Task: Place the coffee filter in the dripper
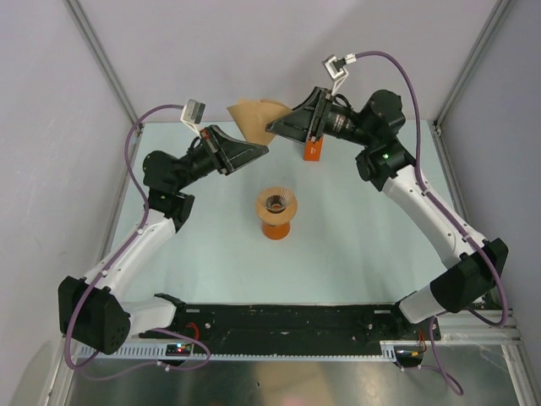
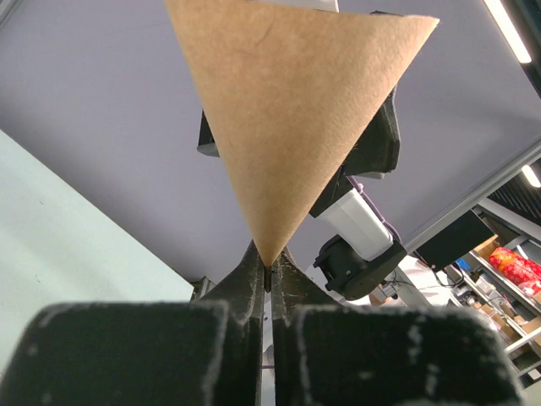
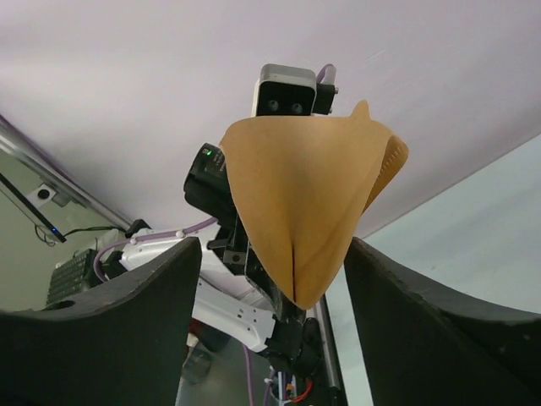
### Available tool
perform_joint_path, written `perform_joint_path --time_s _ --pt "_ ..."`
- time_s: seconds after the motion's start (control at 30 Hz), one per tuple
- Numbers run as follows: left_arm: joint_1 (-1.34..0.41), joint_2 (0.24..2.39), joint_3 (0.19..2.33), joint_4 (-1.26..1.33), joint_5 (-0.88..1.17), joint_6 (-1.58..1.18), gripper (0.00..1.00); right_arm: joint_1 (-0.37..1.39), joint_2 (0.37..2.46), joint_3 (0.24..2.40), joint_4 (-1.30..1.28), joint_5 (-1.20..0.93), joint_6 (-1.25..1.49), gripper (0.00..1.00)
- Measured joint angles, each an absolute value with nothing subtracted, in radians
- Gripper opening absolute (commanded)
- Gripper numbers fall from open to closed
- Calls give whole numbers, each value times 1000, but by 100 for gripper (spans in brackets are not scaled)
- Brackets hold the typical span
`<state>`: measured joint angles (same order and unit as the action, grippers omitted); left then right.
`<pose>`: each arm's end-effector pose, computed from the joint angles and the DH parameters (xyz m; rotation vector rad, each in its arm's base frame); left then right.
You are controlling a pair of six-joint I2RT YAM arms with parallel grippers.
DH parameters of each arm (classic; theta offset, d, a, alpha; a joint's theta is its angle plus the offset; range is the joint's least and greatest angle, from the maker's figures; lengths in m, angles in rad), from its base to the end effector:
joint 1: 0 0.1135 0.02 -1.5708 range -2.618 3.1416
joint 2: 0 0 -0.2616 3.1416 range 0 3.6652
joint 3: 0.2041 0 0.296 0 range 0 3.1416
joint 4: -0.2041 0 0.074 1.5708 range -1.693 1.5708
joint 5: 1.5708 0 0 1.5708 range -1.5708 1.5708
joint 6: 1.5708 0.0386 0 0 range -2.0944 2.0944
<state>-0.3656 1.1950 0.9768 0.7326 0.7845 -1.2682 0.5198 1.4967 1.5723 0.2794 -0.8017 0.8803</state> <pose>0.2780 -0.1356 0.4025 0.2372 1.4206 -1.8006 0.3158 0.2127 0.4912 -0.5499 1.4312 1.6368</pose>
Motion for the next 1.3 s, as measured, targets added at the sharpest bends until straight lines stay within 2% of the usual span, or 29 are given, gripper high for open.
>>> perform_joint_path --time_s 0.17,0.3,0.37,0.5,0.67,0.77,1.0,1.3 --pt "-365 1195 977 733 784 -1269 0 536 1515 1572 279 -801 864 46" --pt "-365 1195 977 735 785 -1275 0 540 1530 1572 263 -792 847 22" --pt "-365 1195 977 736 785 -1275 7 540 1533 1572 248 -786 836 12" --pt "-365 1195 977 738 786 -1272 31 534 1536 1573 225 -775 828 3" --pt "-357 1176 976 738 791 -1264 51 527 1536 1573 215 -775 830 0" --pt "-337 1154 974 739 791 -1258 56 523 1536 1573 216 -780 838 0" --pt "-307 1134 969 719 788 -1222 59 521 1536 1573 220 -795 849 0" --pt "-306 1134 969 609 779 -1139 50 538 1536 1571 219 -799 856 0"
